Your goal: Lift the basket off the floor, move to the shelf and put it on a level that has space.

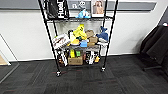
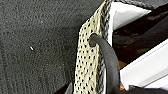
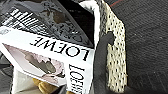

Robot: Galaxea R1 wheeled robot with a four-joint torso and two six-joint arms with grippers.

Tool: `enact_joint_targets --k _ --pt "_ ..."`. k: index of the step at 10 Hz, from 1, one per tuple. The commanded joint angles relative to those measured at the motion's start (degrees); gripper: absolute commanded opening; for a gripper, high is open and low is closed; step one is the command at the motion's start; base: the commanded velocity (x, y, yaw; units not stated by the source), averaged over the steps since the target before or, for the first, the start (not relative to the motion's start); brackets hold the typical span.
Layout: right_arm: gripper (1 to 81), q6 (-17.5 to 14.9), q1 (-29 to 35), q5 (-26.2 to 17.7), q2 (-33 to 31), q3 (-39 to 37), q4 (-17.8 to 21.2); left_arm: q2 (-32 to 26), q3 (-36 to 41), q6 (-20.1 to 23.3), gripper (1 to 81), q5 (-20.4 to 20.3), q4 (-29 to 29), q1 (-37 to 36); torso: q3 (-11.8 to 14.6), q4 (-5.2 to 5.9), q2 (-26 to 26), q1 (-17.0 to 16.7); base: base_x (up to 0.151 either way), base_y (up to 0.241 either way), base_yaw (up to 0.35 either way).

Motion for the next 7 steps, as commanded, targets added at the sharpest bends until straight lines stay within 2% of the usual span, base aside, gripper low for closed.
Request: enact_joint_targets --k 1,2,4,7 --pt "81.1 0.0 6.9 -3.1 1.0 -0.7 1.7 -1.2 -0.4 0.0 81.1 3.7 -0.4 -7.5 -5.2 0.00 0.0 0.0 0.000 0.000 0.000" --pt "81.1 0.1 7.5 -3.1 1.5 -0.9 2.1 -1.2 -0.4 0.0 81.1 3.5 -0.5 -7.6 -1.1 0.00 -0.5 0.3 0.000 0.000 0.000" --pt "81.1 0.2 8.4 -3.0 1.8 -1.1 3.0 -0.8 -0.4 0.1 81.1 3.1 -0.5 -8.1 -3.8 0.00 -0.8 0.6 0.000 0.000 0.000" --pt "81.1 0.2 10.4 -2.8 1.8 -2.1 5.3 0.2 -0.4 0.1 81.1 0.6 -0.6 -9.5 -4.3 0.00 -0.8 0.6 0.000 0.000 0.000"
